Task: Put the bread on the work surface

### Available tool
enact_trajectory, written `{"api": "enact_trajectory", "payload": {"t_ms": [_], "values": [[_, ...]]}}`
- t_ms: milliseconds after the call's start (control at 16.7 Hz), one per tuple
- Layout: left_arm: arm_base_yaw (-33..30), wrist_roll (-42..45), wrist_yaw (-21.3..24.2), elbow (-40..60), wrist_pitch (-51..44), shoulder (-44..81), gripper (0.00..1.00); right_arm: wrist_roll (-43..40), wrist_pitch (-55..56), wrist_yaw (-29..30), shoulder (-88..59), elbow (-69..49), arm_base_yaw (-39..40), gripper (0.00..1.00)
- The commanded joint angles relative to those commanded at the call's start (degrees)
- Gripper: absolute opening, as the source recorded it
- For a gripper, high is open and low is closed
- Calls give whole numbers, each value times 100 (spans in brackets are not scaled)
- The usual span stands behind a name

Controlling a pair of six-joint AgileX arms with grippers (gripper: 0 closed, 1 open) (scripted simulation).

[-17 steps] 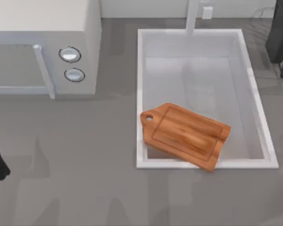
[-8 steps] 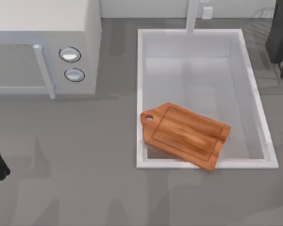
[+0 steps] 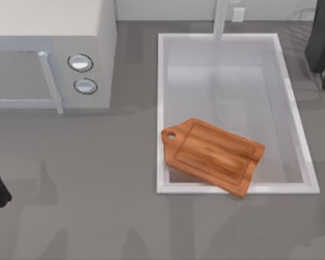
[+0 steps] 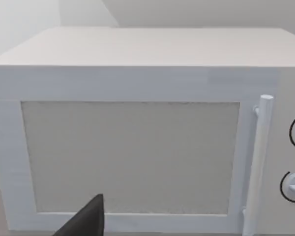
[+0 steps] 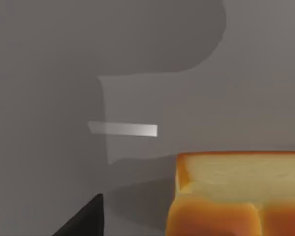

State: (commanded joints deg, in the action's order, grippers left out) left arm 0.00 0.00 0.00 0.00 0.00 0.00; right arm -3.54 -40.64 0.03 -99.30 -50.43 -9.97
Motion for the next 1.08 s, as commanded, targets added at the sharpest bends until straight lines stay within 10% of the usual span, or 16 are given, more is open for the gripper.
{"api": "enact_trajectory", "payload": {"t_ms": [360,1080], "values": [[0,0,0,0,0,0,100,1,268,0,-171,157,-2,100],[0,0,0,0,0,0,100,1,268,0,-171,157,-2,10]]}}
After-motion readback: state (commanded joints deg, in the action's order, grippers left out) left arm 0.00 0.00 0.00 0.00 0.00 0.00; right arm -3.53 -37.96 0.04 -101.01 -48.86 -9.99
